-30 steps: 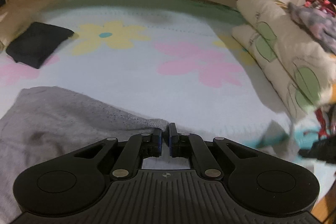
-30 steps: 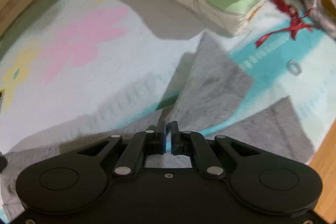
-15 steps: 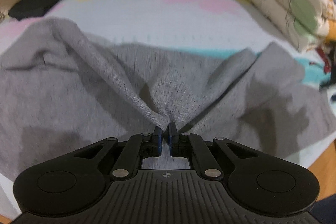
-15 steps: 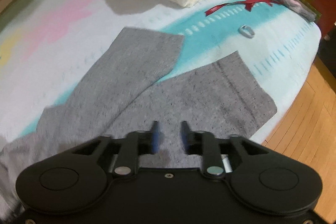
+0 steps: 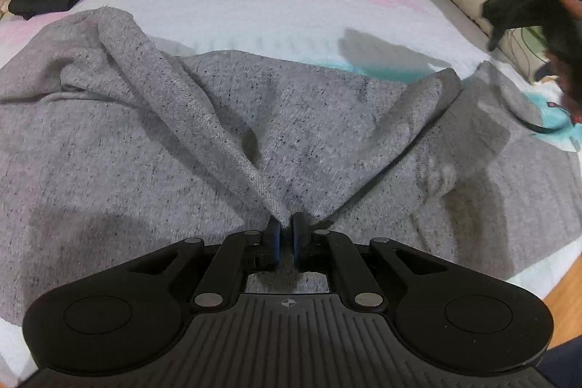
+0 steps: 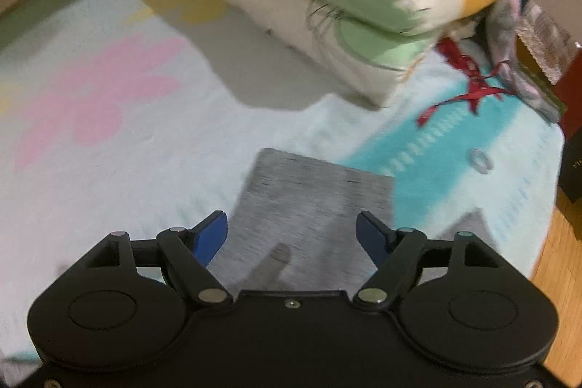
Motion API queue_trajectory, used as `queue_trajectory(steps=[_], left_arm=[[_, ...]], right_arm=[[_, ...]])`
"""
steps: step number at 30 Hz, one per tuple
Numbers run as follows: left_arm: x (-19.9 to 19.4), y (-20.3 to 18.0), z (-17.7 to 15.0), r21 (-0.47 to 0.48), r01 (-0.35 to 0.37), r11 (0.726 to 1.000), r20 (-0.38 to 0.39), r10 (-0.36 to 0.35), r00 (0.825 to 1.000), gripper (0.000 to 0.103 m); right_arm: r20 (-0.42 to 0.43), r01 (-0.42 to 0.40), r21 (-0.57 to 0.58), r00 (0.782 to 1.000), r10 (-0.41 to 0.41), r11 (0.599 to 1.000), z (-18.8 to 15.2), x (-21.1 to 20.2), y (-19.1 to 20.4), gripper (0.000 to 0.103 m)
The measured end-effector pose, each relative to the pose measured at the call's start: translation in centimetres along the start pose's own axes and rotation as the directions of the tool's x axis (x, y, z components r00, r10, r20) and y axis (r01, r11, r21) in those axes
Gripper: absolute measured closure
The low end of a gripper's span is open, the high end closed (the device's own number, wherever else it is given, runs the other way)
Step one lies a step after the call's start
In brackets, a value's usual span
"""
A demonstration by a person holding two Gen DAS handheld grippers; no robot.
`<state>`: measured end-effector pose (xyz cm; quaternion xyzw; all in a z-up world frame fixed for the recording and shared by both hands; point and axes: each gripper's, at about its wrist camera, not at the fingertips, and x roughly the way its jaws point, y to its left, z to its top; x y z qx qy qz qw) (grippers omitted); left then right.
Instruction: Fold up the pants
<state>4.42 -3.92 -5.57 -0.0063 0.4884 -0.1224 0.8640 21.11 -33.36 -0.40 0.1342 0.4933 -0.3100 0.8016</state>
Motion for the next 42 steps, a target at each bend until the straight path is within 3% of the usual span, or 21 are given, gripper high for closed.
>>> queue_trajectory(steps=[5,8,11,12,14,20,25,29,33,42], left_arm=[[0.5,-0.1,0.6,-0.010,0.013,1.000,-0.004,-0.013,1.000,0.097],[0.6,0.2,0.9,-0.012,0.017,1.000,-0.004,-0.017,1.000,0.097],[0.3,0.2,1.1,-0.015,0.022,1.000,0.001,-0.022,1.000,0.097],[0.1,0.3,1.1,-0.017,0.024,1.000,0.003,-0.024,1.000,0.097],[-0.1,0.4,1.2,-0.016,0.025,1.000,0.012,-0.025,1.000,0.097],[-2.0,0.1,0.4,0.010,0.023,1.000,0.085,-0.023,0.996,0.097],[-2.6,-1.0,-0.2,0.064,0.031,0.997,0.109,-0.038,0.993,0.097],[-1.6,-1.8,-0.7,0.099,0.031,0.995,0.086,-0.040,0.995,0.096],[-1.1,-2.3,-1.2,0.134,0.000,0.991,0.080,-0.010,0.997,0.096],[-1.5,-3.0,-1.7,0.164,-0.005,0.986,0.082,-0.008,0.997,0.096]], right_arm=[[-0.040,0.060,-0.009,0.997,-0.060,0.998,0.3,3.6,2.6,0.027],[-0.097,0.080,0.003,0.992,-0.079,0.997,-0.1,5.6,2.5,0.040],[-0.125,0.028,0.064,0.992,-0.019,0.998,-0.4,6.1,0.9,0.070],[-0.133,0.009,0.081,0.991,0.002,0.997,-0.4,5.8,0.3,0.091],[-0.149,-0.027,0.072,0.988,0.038,0.997,0.2,4.7,-0.8,0.091],[-0.071,-0.185,0.100,0.979,0.192,0.978,1.2,-2.7,-8.1,0.092],[-0.046,-0.207,0.136,0.976,0.215,0.969,-1.2,-6.4,-15.4,0.092],[-0.118,-0.149,0.145,0.979,0.167,0.978,-4.2,-4.8,-19.1,0.092],[-0.252,-0.111,0.161,0.956,0.150,0.981,-6.6,-1.2,-20.9,0.092],[-0.294,-0.141,0.157,0.938,0.183,0.977,-8.7,0.8,-22.7,0.094]])
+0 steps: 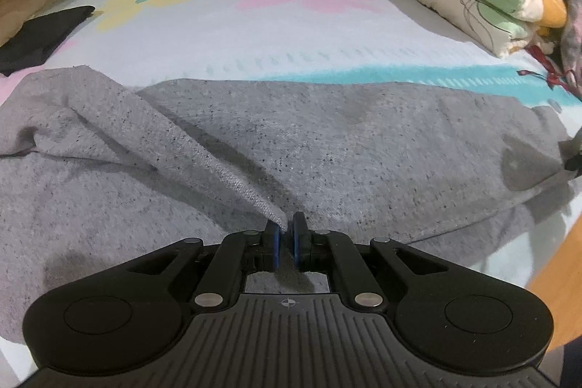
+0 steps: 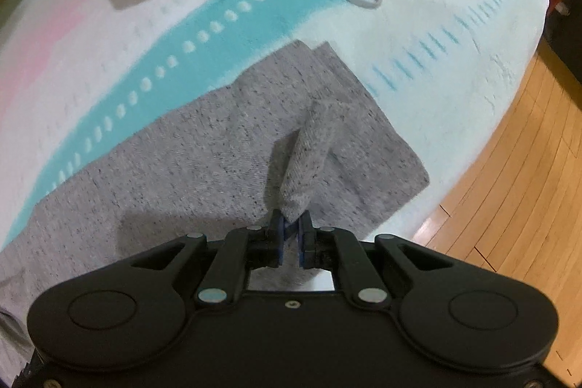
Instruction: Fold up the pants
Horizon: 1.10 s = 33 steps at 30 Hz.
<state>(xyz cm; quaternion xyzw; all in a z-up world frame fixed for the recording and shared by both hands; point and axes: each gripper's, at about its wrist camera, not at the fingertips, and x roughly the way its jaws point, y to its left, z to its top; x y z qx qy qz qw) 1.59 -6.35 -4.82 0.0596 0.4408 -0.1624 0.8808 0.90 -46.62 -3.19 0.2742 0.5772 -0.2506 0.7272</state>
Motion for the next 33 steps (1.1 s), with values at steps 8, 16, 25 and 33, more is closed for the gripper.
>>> queue_trajectory(steps=[8,16,25,33], left_arm=[[-0.9,-0.1,-0.2,0.008,0.002,1.000,0.028,-0.002,1.000,0.096],[0.5,-0.1,-1.1,0.018,-0.002,1.000,-0.028,0.002,1.000,0.096],[0.3,-1.5,-1.7,0.107,-0.054,0.993,0.012,0.053,0.999,0.096],[0.2,-1.0,-1.7,0.064,-0.046,0.997,0.014,0.045,0.999,0.096]], right_arm=[[0.022,-0.087,0.042,0.996,0.086,0.995,-1.2,-0.5,-2.6,0.093],[-0.087,-0.040,-0.051,0.996,0.035,0.998,-1.5,0.1,-1.9,0.078],[0.126,-0.189,0.161,0.977,0.169,0.969,1.2,-3.0,-7.1,0.063],[0.146,-0.129,0.136,0.983,0.109,0.982,2.1,-0.8,-7.5,0.048]])
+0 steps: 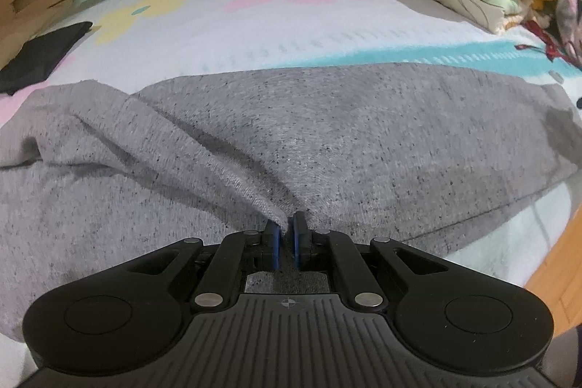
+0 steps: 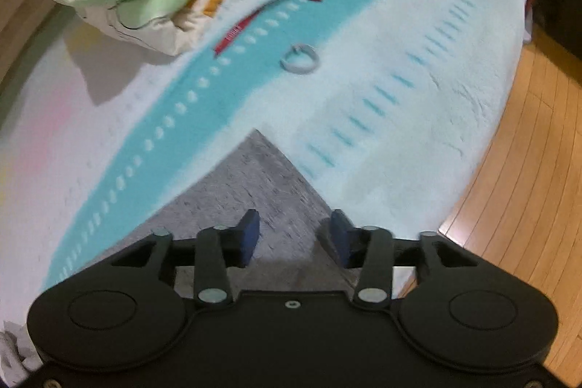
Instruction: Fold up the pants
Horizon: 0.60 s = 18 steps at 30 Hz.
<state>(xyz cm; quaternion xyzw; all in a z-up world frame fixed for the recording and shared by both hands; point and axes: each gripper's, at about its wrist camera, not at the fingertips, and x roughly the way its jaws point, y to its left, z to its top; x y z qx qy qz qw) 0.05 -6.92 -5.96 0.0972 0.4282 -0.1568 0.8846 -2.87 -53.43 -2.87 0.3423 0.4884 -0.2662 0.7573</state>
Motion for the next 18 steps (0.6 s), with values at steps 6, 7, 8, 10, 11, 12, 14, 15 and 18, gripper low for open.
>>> queue_trajectory(steps=[6,7,8,10,11,12,14,15,18], left_arm=[[0.0,0.0,-0.2,-0.001,-0.011,1.000,0.009,0.011,1.000,0.096],[0.0,0.1,-0.2,-0.005,-0.010,1.000,0.010,0.010,1.000,0.096],[0.0,0.1,-0.2,-0.011,-0.009,1.000,0.011,0.009,1.000,0.096],[-0.1,0.3,-0.3,-0.016,-0.006,1.000,0.012,0.007,1.000,0.096],[-0.1,0.3,-0.3,-0.017,-0.007,1.000,0.013,0.007,1.000,0.096],[-0.1,0.4,-0.3,-0.018,-0.006,1.000,0.014,0.007,1.000,0.096],[-0.2,0.5,-0.4,-0.029,-0.008,1.000,0.016,0.008,1.000,0.096],[-0.2,0.5,-0.4,-0.031,-0.009,0.999,0.017,0.010,1.000,0.096],[-0.2,0.5,-0.5,-0.032,-0.016,0.999,0.023,0.016,1.000,0.096]], right_arm=[[0.028,-0.051,0.005,0.998,0.050,0.999,0.7,0.8,-0.5,0.049],[0.030,-0.066,0.001,0.997,0.066,0.998,1.0,0.9,-0.4,0.049],[0.031,-0.081,-0.008,0.996,0.081,0.997,1.2,1.0,-0.3,0.049],[0.046,-0.091,-0.046,0.995,0.093,0.995,1.5,1.1,0.3,0.049],[0.056,-0.093,-0.066,0.994,0.096,0.994,1.6,1.2,0.5,0.049],[0.061,-0.097,-0.084,0.993,0.102,0.992,1.8,1.4,0.6,0.049],[0.048,-0.110,-0.099,0.992,0.115,0.989,2.2,2.1,0.8,0.049],[0.037,-0.113,-0.101,0.992,0.117,0.988,2.4,2.6,0.8,0.049],[0.017,-0.116,-0.108,0.993,0.119,0.987,2.6,3.5,0.6,0.050]])
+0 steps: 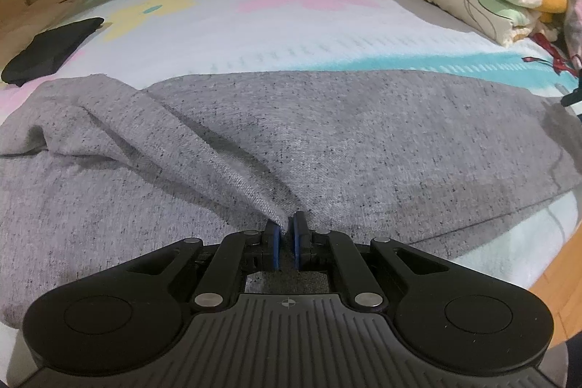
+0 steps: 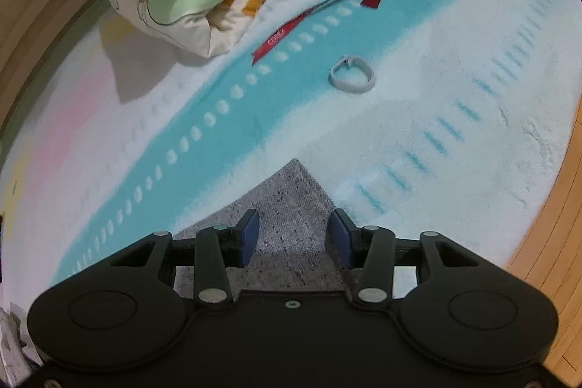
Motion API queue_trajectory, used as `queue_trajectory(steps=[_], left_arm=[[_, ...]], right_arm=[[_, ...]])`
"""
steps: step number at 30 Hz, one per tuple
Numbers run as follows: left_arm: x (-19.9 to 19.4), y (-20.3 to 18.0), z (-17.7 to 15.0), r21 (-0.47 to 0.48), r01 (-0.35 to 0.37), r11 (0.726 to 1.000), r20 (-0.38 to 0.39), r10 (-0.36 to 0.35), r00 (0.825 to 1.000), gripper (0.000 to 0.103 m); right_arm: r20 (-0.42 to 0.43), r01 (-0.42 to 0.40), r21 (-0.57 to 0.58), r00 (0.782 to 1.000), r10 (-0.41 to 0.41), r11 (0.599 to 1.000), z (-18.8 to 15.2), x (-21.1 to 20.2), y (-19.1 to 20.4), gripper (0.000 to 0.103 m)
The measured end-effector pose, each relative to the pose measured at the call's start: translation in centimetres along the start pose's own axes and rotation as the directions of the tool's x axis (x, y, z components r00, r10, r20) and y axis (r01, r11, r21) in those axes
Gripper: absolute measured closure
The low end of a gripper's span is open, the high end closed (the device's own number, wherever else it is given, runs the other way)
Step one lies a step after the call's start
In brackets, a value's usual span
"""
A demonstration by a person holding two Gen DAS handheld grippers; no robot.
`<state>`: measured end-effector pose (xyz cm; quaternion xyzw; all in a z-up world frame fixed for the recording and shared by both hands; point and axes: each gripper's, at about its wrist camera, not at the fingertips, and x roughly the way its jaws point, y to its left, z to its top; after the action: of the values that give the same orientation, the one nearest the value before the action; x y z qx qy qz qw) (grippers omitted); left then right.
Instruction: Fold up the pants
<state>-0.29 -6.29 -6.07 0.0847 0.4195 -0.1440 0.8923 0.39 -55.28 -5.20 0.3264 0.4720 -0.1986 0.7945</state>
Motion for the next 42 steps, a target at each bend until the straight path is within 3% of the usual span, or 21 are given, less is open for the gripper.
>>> queue_trajectory(steps=[6,9,12,17,18,19,22,26,29,31,35,38,40,42], left_arm=[[0.0,0.2,0.0,-0.027,0.003,1.000,0.002,-0.003,1.000,0.096],[0.0,0.3,0.0,-0.037,0.004,0.999,0.003,-0.004,1.000,0.096],[0.0,0.5,0.0,-0.044,0.009,0.999,0.004,-0.009,1.000,0.096],[-0.1,0.8,0.0,-0.058,0.019,0.998,0.004,-0.019,1.000,0.096],[-0.1,0.9,0.0,-0.057,0.021,0.998,0.004,-0.021,1.000,0.096],[-0.1,0.9,0.0,-0.057,0.024,0.998,0.006,-0.024,1.000,0.097],[-0.7,0.9,0.2,-0.057,0.030,0.998,0.037,-0.028,0.999,0.099],[-2.0,-0.1,0.9,-0.012,0.016,1.000,0.129,-0.014,0.992,0.099],[-0.9,-0.1,0.7,-0.039,0.031,0.999,0.073,-0.028,0.997,0.099],[0.2,-0.1,0.2,-0.046,0.032,0.998,0.013,-0.032,0.999,0.099],[-0.3,-0.6,0.1,0.005,0.008,1.000,0.030,-0.009,1.000,0.096],[-0.8,-0.1,0.1,-0.001,0.028,1.000,0.014,-0.028,1.000,0.091],[-1.5,0.4,0.1,-0.006,0.050,0.999,0.013,-0.050,0.999,0.090],[-2.5,0.8,-0.2,0.007,0.071,0.997,0.027,-0.071,0.997,0.090]], right_arm=[[0.059,0.001,-0.030,0.998,0.001,1.000,0.2,-1.5,0.8,0.051],[0.041,-0.012,-0.065,0.999,0.015,0.998,0.0,-1.3,1.5,0.051],[0.020,0.027,-0.108,0.999,-0.025,0.994,-0.3,-0.4,2.1,0.051],[0.018,0.040,-0.104,0.999,-0.038,0.994,-0.4,0.0,1.9,0.051],[0.016,0.039,-0.106,0.999,-0.038,0.994,-0.4,0.0,1.8,0.052],[0.017,0.039,-0.111,0.999,-0.037,0.993,-0.5,0.0,1.9,0.065],[0.027,0.056,-0.133,0.998,-0.053,0.989,-0.7,-0.4,2.4,0.090],[0.125,0.056,-0.135,0.991,-0.039,0.989,-0.5,-2.4,3.3,0.093],[0.185,0.081,-0.096,0.981,-0.062,0.992,0.2,-3.2,3.4,0.094],[0.182,0.135,-0.084,0.976,-0.118,0.987,0.6,-2.5,3.5,0.097],[0.110,0.266,-0.117,0.961,-0.254,0.957,0.3,0.5,3.6,0.097],[0.145,0.285,-0.098,0.952,-0.270,0.954,0.2,-0.3,3.9,0.080],[0.173,0.254,-0.082,0.956,-0.237,0.964,0.1,-1.7,4.6,0.050],[0.224,0.204,-0.069,0.957,-0.185,0.976,-0.4,-3.4,6.0,0.036]])
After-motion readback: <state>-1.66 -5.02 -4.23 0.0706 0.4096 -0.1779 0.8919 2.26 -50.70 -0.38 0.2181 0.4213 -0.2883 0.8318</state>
